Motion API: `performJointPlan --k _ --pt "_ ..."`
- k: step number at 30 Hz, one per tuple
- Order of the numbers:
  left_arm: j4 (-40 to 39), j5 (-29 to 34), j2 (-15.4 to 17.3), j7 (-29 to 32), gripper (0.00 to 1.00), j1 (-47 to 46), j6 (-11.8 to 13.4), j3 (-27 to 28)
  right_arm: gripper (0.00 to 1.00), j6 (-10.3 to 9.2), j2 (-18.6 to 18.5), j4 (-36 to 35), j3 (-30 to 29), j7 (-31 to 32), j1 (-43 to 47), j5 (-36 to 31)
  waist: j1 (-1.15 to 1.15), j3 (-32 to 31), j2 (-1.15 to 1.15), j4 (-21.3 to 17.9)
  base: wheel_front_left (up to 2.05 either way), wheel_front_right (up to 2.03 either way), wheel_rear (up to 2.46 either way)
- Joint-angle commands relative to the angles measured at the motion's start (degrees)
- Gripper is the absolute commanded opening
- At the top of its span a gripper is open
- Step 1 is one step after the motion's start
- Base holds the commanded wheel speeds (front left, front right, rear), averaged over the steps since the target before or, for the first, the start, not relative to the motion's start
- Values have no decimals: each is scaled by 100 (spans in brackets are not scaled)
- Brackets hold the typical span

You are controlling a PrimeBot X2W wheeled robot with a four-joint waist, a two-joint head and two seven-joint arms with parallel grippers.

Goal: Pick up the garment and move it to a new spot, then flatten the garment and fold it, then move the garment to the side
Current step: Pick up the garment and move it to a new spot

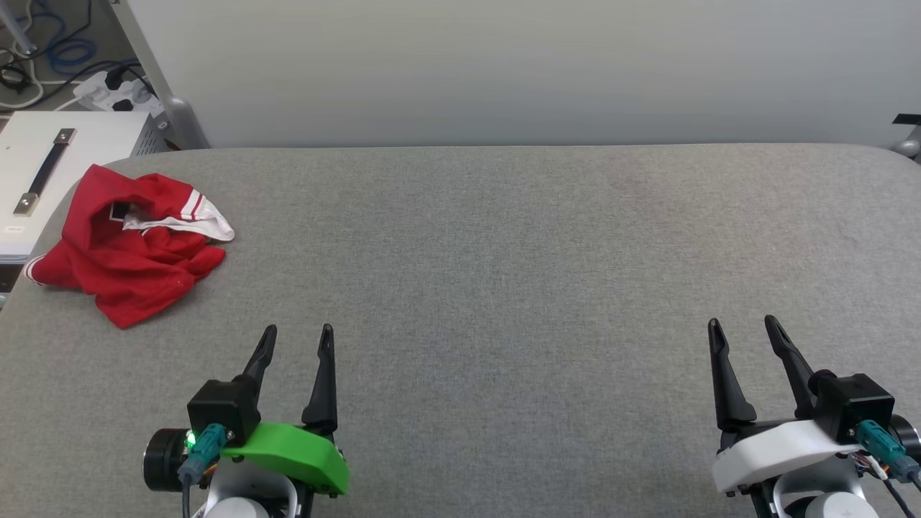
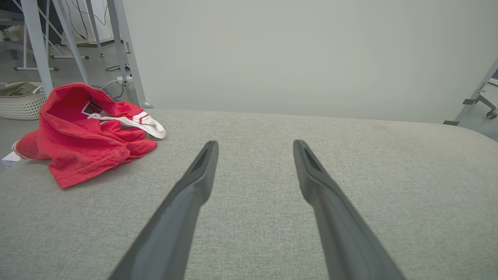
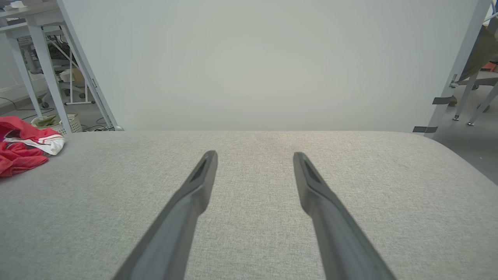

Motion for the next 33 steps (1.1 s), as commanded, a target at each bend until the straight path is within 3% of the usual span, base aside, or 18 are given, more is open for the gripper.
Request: performJointPlan --k 1,13,33 --pt "37 -59 -16 -60 100 91 -58 -15 100 -3 9 19 1 -57 57 47 0 8 0 13 0 0 0" --pt "131 -202 -19 -204 100 73 -98 -75 100 -4 11 108 116 -200 100 62 0 15 0 393 0 0 0" --pt "267 -423 -23 -441 100 123 -168 -154 100 -5 13 279 394 -433 164 199 0 7 0 1900 0 0 0"
